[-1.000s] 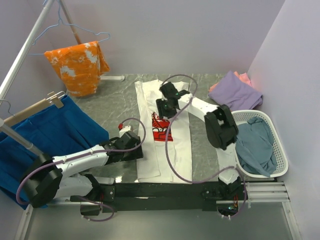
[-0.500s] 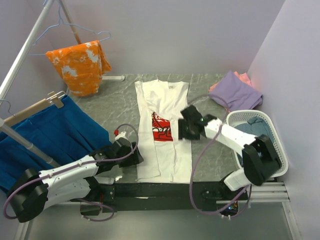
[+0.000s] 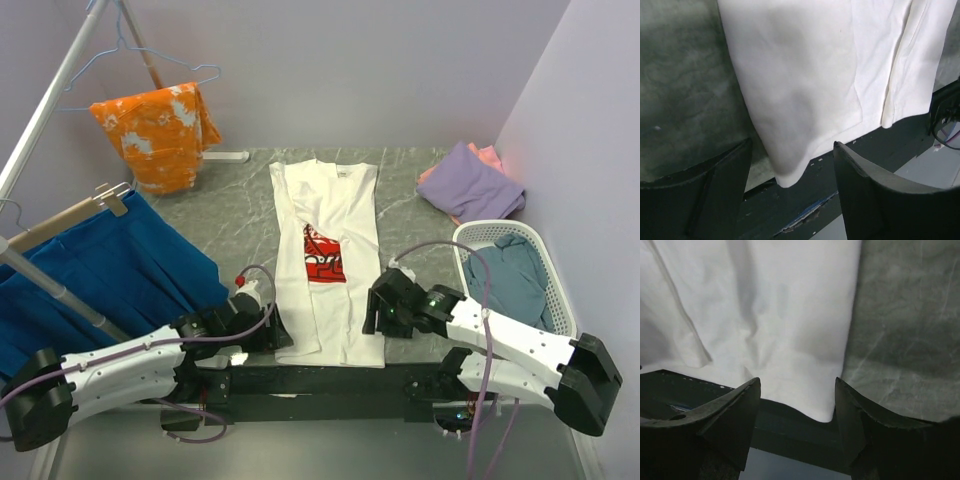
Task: Fold and stack the t-shirts
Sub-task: Grab the bottom of the folded rectangular tshirt with both arms
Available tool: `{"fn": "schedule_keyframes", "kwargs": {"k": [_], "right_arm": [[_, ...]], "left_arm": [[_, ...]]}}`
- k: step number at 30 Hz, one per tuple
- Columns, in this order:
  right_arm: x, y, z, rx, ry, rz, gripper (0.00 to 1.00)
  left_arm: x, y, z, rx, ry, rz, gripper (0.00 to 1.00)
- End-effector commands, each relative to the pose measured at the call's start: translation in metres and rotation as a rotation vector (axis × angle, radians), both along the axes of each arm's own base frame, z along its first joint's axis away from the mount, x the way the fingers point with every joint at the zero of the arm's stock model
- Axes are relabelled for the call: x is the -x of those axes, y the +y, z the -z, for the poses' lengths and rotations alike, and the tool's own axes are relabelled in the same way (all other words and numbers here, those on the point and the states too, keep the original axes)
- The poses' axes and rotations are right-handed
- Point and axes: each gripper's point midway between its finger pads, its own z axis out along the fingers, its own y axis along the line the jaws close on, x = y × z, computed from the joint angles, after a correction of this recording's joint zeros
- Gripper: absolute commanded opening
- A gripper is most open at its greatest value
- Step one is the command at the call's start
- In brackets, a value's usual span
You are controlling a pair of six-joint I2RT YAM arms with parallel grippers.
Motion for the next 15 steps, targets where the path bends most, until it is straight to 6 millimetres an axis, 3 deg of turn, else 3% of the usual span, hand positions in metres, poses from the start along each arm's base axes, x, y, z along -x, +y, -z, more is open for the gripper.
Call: {"fn": "schedule_keyframes", "kwargs": {"k": [1,11,15], "right_arm": [[0.016,-0.008,0.008,-0.019,0.060,0.093,0.68],[0.049,-0.007,0.039,-0.054,0.205,0.099,0.68],[0.051,-0.004,0.043,-0.071,0.212,0.099,0.66]], "left_arm": [[0.026,0.019,0.028,-0.100,0.111,0.016,0.71],[0.032,0.019,0.040,-0.179,0.149,0.033,0.65],[0.033,0.023,0.046,-0.203,0.160,0.022,0.60]]}}
